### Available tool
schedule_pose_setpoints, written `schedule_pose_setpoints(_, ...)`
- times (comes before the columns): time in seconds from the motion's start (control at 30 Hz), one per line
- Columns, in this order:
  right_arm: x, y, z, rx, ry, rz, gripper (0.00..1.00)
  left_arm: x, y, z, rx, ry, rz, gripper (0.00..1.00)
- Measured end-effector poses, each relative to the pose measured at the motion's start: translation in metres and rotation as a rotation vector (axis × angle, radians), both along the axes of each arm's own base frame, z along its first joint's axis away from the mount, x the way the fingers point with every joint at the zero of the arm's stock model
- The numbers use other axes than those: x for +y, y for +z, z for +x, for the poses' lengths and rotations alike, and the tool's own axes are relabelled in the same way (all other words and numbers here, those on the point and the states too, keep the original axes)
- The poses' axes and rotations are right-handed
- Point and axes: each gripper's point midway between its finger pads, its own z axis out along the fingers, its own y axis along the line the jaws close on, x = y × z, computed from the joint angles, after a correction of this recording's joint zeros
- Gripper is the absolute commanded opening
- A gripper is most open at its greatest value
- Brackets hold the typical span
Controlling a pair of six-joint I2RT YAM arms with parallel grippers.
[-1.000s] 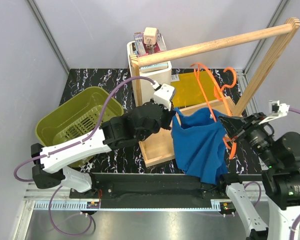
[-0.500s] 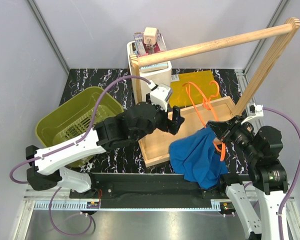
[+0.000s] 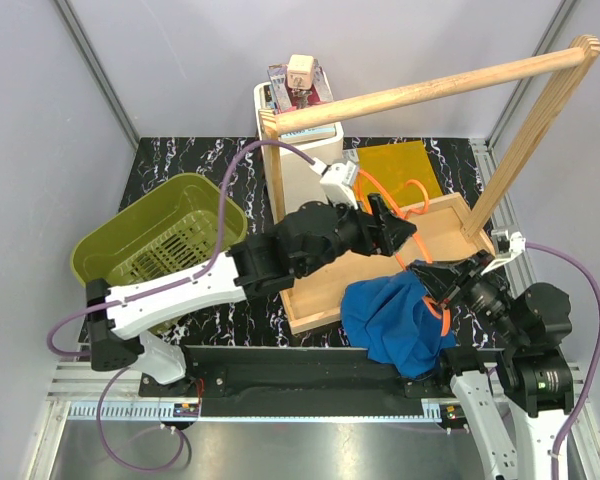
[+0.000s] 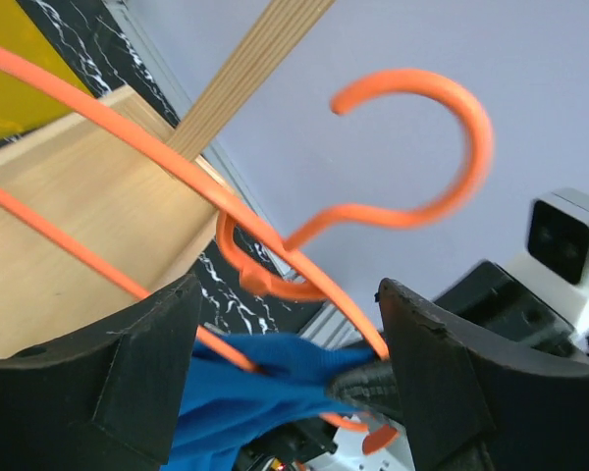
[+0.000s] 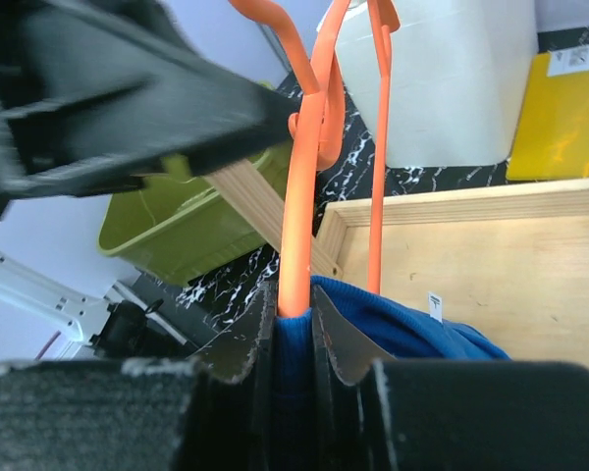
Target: Remove the tank top from the hanger
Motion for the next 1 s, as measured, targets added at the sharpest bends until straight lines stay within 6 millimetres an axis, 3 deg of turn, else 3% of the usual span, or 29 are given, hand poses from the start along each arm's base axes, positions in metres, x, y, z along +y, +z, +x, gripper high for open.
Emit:
schedule_pose_setpoints(0.13, 0.003, 0.004, -0.008, -0.029, 0.027, -0.002, 0.00, -0.018, -0.021, 0.005, 0.031, 0.001, 0.020, 0.72)
schedule_pose_setpoints(0.27, 0.005, -0.001, -0.011, -0.017, 0.050, -0.001, 0.00, -0.025, -0.025, 0.010, 0.020, 0.013, 0.021, 0.45)
schedule_pose_setpoints(0.3, 0.006, -0.002, -0.012, -0.016, 0.056, 0.000, 0.01, -0.025, -0.022, 0.010, 0.011, 0.015, 0.016, 0.31)
schedule_pose_setpoints(0.37, 0.007, -0.003, -0.014, -0.019, 0.061, 0.007, 0.10, -0.026, -0.016, 0.010, 0.000, 0.016, -0.006, 0.12)
schedule_pose_setpoints(0.4, 0.007, -0.003, -0.015, -0.015, 0.063, 0.014, 0.34, -0.027, -0.012, 0.010, -0.008, 0.016, -0.017, 0.00)
schedule_pose_setpoints(0.47, 0.008, -0.003, -0.015, -0.009, 0.063, 0.027, 0.70, -0.027, -0.008, 0.011, -0.029, 0.022, -0.021, 0.00)
schedule_pose_setpoints(0.5, 0.007, -0.003, -0.014, 0.001, 0.054, 0.039, 0.93, -0.026, -0.009, 0.014, -0.048, 0.036, -0.005, 0.00)
schedule_pose_setpoints(0.53, 0.006, -0.004, -0.012, 0.011, 0.040, 0.048, 0.97, -0.024, -0.011, 0.018, -0.067, 0.051, 0.011, 0.00)
schedule_pose_setpoints(0.8, -0.019, -0.037, 0.023, 0.217, -0.166, 0.009, 1.00, -0.024, -0.015, 0.048, -0.224, 0.143, 0.100, 0.00)
schedule_pose_setpoints(0.9, -0.031, -0.049, 0.021, 0.249, -0.227, -0.037, 1.00, -0.025, -0.004, 0.051, -0.285, 0.149, 0.077, 0.00)
schedule_pose_setpoints(1.0, -0.036, -0.046, 0.010, 0.222, -0.246, -0.051, 0.99, -0.025, 0.007, 0.053, -0.320, 0.161, 0.046, 0.00)
